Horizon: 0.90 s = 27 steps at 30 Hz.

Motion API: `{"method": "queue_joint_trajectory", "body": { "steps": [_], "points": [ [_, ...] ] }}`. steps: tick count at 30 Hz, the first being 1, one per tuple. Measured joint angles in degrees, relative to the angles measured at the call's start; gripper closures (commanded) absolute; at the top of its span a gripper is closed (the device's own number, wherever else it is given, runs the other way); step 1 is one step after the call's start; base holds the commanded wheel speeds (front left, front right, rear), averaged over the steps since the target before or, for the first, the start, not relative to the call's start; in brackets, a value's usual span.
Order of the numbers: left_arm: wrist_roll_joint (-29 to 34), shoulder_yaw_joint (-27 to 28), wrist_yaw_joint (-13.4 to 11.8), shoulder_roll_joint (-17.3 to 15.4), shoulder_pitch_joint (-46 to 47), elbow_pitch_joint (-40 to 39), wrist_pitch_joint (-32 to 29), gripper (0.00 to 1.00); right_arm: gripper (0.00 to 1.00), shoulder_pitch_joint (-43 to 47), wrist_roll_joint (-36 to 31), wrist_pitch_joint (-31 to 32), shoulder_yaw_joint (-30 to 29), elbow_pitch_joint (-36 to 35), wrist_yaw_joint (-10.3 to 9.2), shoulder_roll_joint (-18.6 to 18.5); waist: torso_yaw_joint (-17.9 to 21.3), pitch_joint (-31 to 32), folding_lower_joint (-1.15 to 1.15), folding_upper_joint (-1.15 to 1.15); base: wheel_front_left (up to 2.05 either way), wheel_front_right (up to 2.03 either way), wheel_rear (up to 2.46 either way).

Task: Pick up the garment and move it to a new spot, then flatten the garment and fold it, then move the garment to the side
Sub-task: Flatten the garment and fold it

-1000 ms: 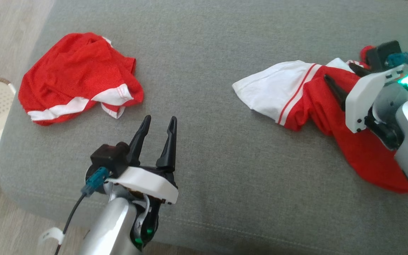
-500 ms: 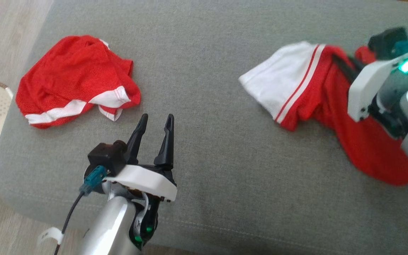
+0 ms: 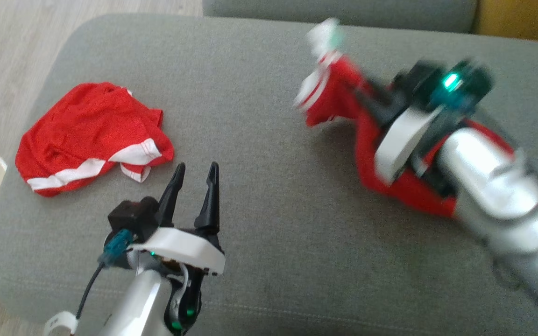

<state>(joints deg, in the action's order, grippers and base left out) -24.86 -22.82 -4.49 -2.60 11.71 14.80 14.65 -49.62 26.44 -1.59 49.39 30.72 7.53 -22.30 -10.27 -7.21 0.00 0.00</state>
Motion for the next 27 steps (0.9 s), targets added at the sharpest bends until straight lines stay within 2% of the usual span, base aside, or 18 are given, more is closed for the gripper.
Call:
{"method": "queue_joint_trajectory", "body": {
  "steps": [6,7,8,12,15,21,22,27],
  "points": [
    [0.5,1.5,0.0,0.0,-2.5,0.4,0.0,0.0,1.0,11.6,-3.5,2.1,4.4,-6.4,0.0,4.3,1.2,2.7,0.0,0.0,0.0,0.0,0.0],
    [0.6,1.6,0.0,0.0,-2.8,0.5,0.0,0.0,0.64,13.6,-4.3,2.9,5.3,-7.0,0.0,5.0,1.4,3.1,0.0,0.0,0.0,0.0,0.0],
    [0.7,1.7,0.0,0.0,-3.1,0.6,0.0,0.0,0.0,15.8,-4.7,3.7,5.8,-7.5,0.0,5.6,1.6,3.5,0.0,0.0,0.0,0.0,0.0],
    [1.1,2.1,0.5,0.0,-4.3,0.7,0.0,0.0,0.0,23.9,-4.5,7.3,6.1,-7.9,0.0,7.1,2.7,4.5,0.0,0.0,0.0,0.0,0.0],
    [1.2,2.5,0.5,0.0,-4.6,0.9,0.0,0.0,0.0,27.2,-4.5,7.9,2.9,-8.1,0.0,7.1,3.6,4.8,0.0,0.0,0.0,0.0,0.0],
    [1.7,3.2,0.6,0.0,-4.6,0.8,0.0,0.0,0.0,27.8,-7.0,5.5,-12.4,-10.0,0.0,7.3,5.8,4.9,0.0,0.0,0.0,0.0,0.0],
    [1.7,3.3,0.8,0.0,-4.6,0.4,0.0,0.0,0.0,28.1,-9.3,3.8,-18.3,-10.9,0.0,7.7,6.5,4.9,0.0,0.0,0.0,0.0,0.0],
    [1.6,3.8,0.8,0.0,-4.6,-1.2,0.0,0.0,0.0,33.6,-13.3,-1.3,-32.9,-13.1,0.0,11.5,7.9,5.1,0.0,0.0,0.0,0.0,0.0]
  ]
}}
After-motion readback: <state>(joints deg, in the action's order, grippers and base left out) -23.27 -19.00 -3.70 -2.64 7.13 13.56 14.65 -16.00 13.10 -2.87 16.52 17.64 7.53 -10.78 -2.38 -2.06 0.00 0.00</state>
